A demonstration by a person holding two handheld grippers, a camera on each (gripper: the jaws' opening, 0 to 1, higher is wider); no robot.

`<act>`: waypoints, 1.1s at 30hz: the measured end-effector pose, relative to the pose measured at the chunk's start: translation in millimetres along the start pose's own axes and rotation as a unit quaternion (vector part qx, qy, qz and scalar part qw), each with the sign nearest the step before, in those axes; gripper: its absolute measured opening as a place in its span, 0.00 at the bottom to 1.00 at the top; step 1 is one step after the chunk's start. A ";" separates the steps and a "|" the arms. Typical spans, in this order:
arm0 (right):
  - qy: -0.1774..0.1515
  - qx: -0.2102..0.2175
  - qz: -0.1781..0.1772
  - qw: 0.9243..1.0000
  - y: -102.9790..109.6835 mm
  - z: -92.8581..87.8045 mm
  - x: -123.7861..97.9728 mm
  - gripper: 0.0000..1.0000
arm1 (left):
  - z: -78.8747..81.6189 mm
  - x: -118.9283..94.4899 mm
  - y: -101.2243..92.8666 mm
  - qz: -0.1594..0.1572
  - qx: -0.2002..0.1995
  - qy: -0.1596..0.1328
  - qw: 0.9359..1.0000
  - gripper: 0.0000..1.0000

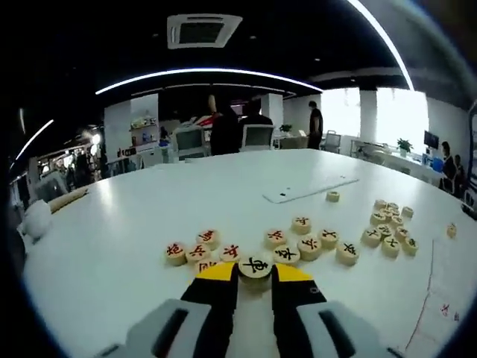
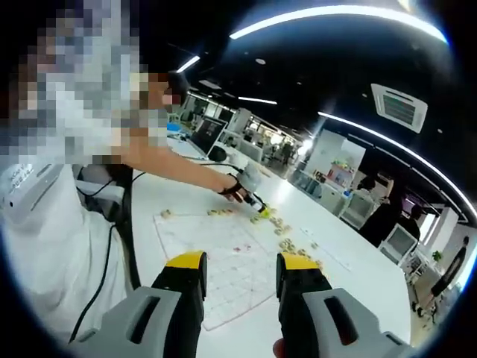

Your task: Pick up the chess pieces one by one and place each piece onto its starting position on the chessboard, setting the pieces on their correct points until all the chess pieces are arranged in the starting layout

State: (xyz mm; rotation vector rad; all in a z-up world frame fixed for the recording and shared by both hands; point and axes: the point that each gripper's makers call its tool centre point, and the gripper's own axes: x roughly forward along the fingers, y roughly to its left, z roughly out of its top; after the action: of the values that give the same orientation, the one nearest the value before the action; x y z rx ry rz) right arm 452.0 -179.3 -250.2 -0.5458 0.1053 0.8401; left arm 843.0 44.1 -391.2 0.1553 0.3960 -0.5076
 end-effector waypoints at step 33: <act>0.004 -0.001 0.007 1.000 6.7 2.7 -0.3 0.39 | -31.3 -285.1 -172.8 -0.281 0.092 -0.012 0.955 0.20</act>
State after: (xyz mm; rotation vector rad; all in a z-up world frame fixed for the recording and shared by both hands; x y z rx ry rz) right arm 446.6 -174.6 -250.5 -0.5512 0.1149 0.8515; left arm 518.0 28.2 -312.3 0.2160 0.3669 -1.1089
